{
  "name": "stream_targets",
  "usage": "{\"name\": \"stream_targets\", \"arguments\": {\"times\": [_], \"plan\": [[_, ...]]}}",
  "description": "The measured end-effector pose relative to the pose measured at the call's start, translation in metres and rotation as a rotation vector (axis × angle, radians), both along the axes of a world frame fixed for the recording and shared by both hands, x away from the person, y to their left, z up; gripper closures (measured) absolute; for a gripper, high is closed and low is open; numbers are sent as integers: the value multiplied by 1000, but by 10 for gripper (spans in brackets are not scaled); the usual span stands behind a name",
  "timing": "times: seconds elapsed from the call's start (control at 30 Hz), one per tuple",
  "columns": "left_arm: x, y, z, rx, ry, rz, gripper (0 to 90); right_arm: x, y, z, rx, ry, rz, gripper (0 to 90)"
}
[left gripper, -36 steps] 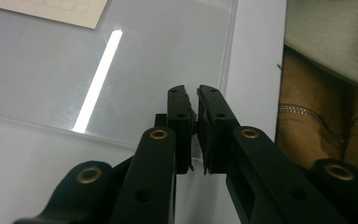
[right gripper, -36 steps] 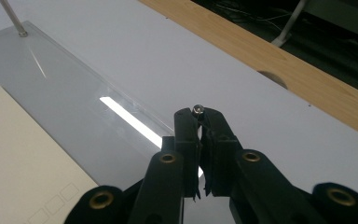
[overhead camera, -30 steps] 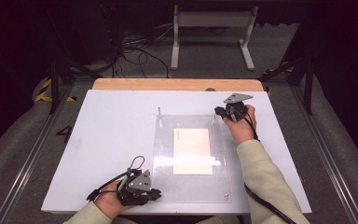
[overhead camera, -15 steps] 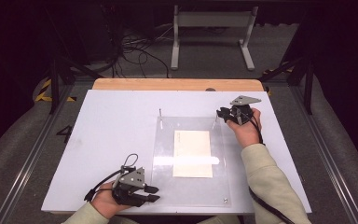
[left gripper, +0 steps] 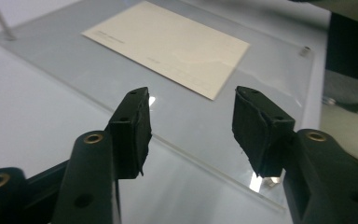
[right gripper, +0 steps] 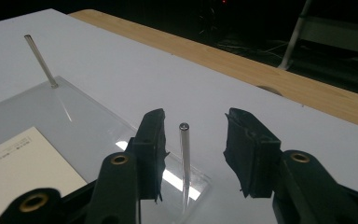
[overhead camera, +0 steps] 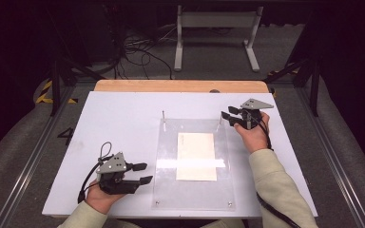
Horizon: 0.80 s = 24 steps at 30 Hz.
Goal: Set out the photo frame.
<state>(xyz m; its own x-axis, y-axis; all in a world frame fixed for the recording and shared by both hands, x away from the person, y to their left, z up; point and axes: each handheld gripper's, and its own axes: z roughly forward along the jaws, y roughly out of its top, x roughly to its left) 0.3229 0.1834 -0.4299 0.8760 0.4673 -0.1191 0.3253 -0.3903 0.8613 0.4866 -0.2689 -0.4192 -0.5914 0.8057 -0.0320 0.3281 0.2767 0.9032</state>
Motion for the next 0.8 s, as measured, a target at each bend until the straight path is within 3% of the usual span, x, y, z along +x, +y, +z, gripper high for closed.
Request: {"name": "stream_targets", "arguments": {"times": [0.2, 0.23, 0.37, 0.47, 0.53, 0.6, 0.8], "plan": [[7, 16, -4, -20, -17, 117, 361, 6, 11, -10, 13, -4, -4, 589], [7, 17, -4, -15, -21, 141, 351, 6, 13, -11, 23, 20, -21, 604], [9, 24, -7, -14, -17, 178, 346, 8, 19, -12, 8, 15, -26, 685], [9, 27, -9, -18, -16, 194, 346, 11, 21, -11, -21, 10, -11, 763], [9, 28, -10, -18, -11, 198, 346, 11, 22, -11, -6, 28, -41, 836], [9, 29, -10, 0, -10, 207, 346, 10, 21, -11, -6, 30, -58, 843], [9, 28, -12, 3, -14, 201, 348, 10, 24, -12, -42, 9, -70, 852]]}}
